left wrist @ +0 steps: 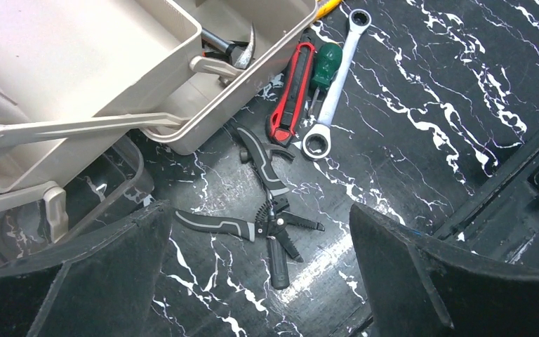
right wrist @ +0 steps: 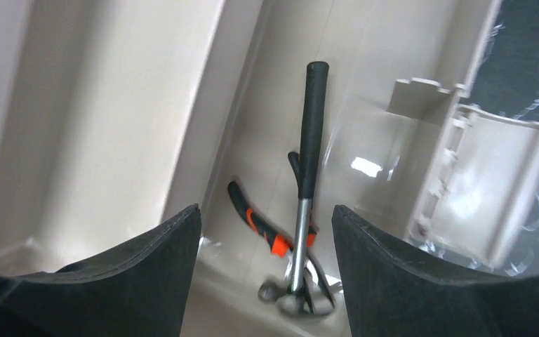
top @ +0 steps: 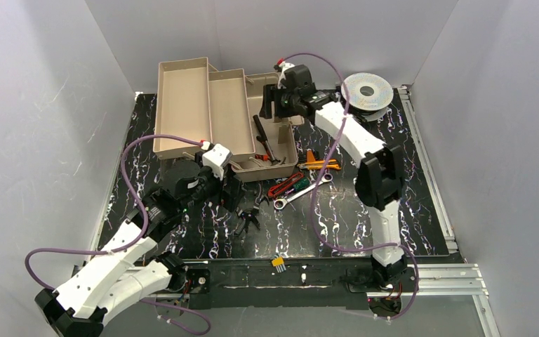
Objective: Pack the tool kit
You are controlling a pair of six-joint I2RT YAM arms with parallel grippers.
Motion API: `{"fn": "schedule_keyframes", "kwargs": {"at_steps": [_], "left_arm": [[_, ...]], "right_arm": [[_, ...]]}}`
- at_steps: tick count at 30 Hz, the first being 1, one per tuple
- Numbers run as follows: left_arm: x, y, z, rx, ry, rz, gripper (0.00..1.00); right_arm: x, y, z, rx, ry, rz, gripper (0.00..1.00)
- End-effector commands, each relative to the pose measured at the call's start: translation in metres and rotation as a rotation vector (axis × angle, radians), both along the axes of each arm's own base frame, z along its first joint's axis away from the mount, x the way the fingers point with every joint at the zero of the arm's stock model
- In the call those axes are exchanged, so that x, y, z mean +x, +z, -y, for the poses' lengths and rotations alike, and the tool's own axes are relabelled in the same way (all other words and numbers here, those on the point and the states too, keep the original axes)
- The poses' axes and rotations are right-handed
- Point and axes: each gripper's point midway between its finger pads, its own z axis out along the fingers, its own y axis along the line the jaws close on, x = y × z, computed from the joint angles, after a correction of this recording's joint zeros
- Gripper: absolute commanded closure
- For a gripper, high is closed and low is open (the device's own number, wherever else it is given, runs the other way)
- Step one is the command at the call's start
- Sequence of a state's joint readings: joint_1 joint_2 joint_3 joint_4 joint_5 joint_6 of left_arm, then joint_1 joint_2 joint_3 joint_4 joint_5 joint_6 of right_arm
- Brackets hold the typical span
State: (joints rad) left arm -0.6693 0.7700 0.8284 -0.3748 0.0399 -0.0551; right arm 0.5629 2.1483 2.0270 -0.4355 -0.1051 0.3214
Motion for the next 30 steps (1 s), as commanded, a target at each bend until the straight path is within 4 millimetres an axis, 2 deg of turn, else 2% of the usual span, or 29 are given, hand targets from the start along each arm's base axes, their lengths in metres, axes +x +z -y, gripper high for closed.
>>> {"fn": "schedule_keyframes", "kwargs": {"at_steps": [1,3,6,9,14,16,17,22,25,30], "left_arm": [[-0.003,-0.007,0.005,0.008,-0.036,-0.025,0.02],[-0.002,-0.010,0.006,0.012,-0.038,-0.033,0.02],[-0.001,-0.016,0.007,0.026,-0.043,-0.050,0.02],[-0.001,-0.027,0.012,0.048,-0.055,-0.102,0.02],[0.002,-0.044,0.016,0.058,-0.004,-0.217,0.02],[0.007,-0.050,0.011,0.052,0.090,-0.266,0.02],[0.011,-0.055,0.004,0.051,0.171,-0.288,0.02],[0.017,-0.092,-0.042,0.040,0.599,-0.374,0.02],[0.011,-0.106,-0.057,0.025,0.727,-0.400,0.02],[0.004,-0.118,-0.060,-0.035,0.817,-0.456,0.02]], "right_arm": [[-0.019,0.110,0.039,0.062,-0.053,0.196,0.25],[-0.027,0.113,0.061,0.052,-0.105,0.197,0.25],[-0.042,0.102,0.094,0.023,-0.181,0.179,0.25],[-0.057,0.080,0.124,-0.011,-0.247,0.149,0.25],[-0.088,0.037,0.162,-0.064,-0.332,0.103,0.27],[-0.099,0.022,0.170,-0.063,-0.350,0.097,0.27],[-0.107,0.006,0.174,-0.072,-0.359,0.075,0.28],[-0.129,-0.026,0.179,-0.016,-0.377,0.050,0.28],[-0.138,-0.043,0.180,0.023,-0.385,0.059,0.29],[-0.144,-0.061,0.184,0.087,-0.413,0.103,0.30]]}}
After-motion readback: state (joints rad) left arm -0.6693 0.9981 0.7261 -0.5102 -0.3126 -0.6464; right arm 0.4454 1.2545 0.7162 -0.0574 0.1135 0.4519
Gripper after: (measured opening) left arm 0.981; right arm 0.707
